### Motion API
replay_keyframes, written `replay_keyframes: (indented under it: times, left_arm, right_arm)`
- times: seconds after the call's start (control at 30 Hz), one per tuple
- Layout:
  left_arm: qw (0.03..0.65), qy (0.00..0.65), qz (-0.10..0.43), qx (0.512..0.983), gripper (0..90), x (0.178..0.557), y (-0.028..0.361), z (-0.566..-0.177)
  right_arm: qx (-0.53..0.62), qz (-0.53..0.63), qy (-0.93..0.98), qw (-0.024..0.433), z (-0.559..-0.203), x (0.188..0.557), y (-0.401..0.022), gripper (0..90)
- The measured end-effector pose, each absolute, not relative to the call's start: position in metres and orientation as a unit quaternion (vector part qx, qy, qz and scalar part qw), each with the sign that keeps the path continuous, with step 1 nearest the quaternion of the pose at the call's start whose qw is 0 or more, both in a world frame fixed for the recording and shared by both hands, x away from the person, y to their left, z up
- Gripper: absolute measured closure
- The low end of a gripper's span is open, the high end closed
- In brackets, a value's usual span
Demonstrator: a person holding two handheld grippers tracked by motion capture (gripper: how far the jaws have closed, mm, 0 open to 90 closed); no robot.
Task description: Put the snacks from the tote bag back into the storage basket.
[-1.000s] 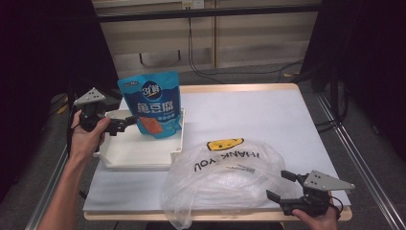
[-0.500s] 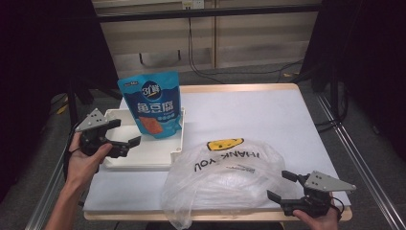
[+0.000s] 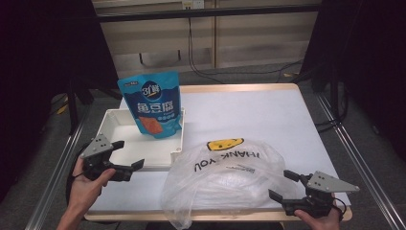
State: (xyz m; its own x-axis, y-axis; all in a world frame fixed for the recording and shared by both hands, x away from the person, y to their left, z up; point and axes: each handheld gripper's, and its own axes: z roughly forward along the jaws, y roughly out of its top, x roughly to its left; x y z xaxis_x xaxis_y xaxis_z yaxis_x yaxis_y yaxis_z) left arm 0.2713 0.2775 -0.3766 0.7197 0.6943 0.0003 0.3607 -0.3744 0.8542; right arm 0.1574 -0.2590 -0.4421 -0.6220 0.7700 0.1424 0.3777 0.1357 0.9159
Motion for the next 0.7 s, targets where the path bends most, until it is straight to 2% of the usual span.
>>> replay_keyframes:
  times: [0.1,0.17,0.27,0.33,0.43,0.47,0.7]
  left_arm:
    - [0.482,0.325,0.181,0.793,3.6,0.266,0.277,-0.388]
    - [0.47,0.341,0.19,0.792,3.9,0.263,0.275,-0.397]
    - [0.494,0.351,0.155,0.78,3.2,0.257,0.274,-0.408]
    - [0.49,0.354,0.173,0.777,3.3,0.25,0.273,-0.413]
    - [0.502,0.37,0.148,0.768,3.4,0.243,0.274,-0.422]
    - [0.5,0.374,0.161,0.764,3.4,0.24,0.274,-0.425]
    - [0.476,0.364,0.162,0.784,3.2,0.227,0.274,-0.451]
  right_arm:
    - [0.394,0.526,0.73,0.188,-0.442,0.157,-0.259,14.3]
    - [0.393,0.526,0.73,0.189,-0.442,0.157,-0.259,14.3]
    - [0.393,0.528,0.729,0.189,-0.441,0.156,-0.26,14.3]
    - [0.394,0.528,0.728,0.189,-0.441,0.156,-0.261,14.3]
    - [0.394,0.529,0.727,0.191,-0.441,0.156,-0.262,14.3]
    - [0.395,0.531,0.726,0.19,-0.441,0.156,-0.262,14.1]
    - [0.4,0.533,0.72,0.194,-0.44,0.155,-0.263,13.6]
